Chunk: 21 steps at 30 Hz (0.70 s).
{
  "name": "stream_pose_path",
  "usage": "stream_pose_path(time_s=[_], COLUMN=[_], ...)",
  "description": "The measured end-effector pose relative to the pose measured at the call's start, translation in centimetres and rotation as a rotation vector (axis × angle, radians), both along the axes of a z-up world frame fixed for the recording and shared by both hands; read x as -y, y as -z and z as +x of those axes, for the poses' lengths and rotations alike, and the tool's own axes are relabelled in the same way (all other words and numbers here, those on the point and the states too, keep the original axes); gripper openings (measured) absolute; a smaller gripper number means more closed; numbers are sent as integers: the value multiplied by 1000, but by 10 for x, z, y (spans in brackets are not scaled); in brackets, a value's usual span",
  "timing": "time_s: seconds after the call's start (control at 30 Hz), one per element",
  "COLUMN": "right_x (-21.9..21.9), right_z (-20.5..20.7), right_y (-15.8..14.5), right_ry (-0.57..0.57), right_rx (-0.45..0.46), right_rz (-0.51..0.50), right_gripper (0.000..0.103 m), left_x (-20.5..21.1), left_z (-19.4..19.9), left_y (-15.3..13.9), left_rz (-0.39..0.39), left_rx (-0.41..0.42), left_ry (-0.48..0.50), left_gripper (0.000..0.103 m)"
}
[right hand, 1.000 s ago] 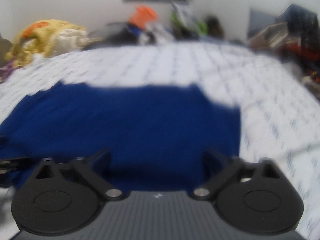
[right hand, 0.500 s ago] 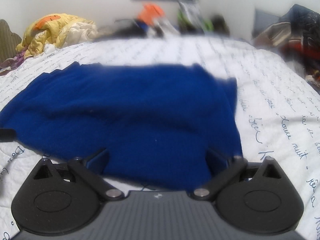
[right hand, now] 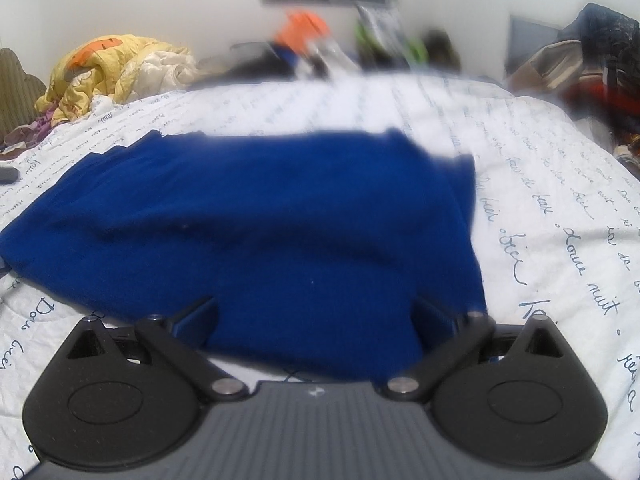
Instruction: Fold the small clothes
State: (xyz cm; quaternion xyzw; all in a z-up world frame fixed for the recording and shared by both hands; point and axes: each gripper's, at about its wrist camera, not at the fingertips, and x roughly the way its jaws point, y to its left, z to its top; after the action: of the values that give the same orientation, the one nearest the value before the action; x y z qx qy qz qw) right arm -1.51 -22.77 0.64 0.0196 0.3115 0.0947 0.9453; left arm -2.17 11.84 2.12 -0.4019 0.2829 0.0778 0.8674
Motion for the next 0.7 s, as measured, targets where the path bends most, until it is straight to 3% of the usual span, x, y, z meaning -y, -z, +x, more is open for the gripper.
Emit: stream_pose_path(time_s=[0.07,0.1,0.2,0.3,0.37,0.43,0.53,0.6,0.7], right_x=[1,1,3,19,49,79,105,109,102], right_z=[0,-1,-1,6,18,38,97,135,177], right_y=[0,0,-1,-11,-32,-51,-56,-45,-23], right_ry=[-1,-1,-5,-27,-52,-92,-198,-229,-230], right_rx=[1,1,2,-38,-62,-58,-187,-302,-441], right_rz=[6,9,21,139,374,613,864,953,965], right_gripper=[103,103,103,103,103,103,103,103,103], left_x=[9,10,12,19,48,94,172,209,239], left_z=[3,4,11,16,22,24,18,12,9], left_y=[-3,-3,0,-11,-31,-55,-73,-68,-49], left_rz=[92,120,193,243,362,488,666,736,785], left_rx=[-32,-46,-118,-104,-21,103,288,348,329], left_ry=[-14,-21,-38,-18,68,218,496,647,777], left_gripper=[71,59,7,5,5,5,5,5,5])
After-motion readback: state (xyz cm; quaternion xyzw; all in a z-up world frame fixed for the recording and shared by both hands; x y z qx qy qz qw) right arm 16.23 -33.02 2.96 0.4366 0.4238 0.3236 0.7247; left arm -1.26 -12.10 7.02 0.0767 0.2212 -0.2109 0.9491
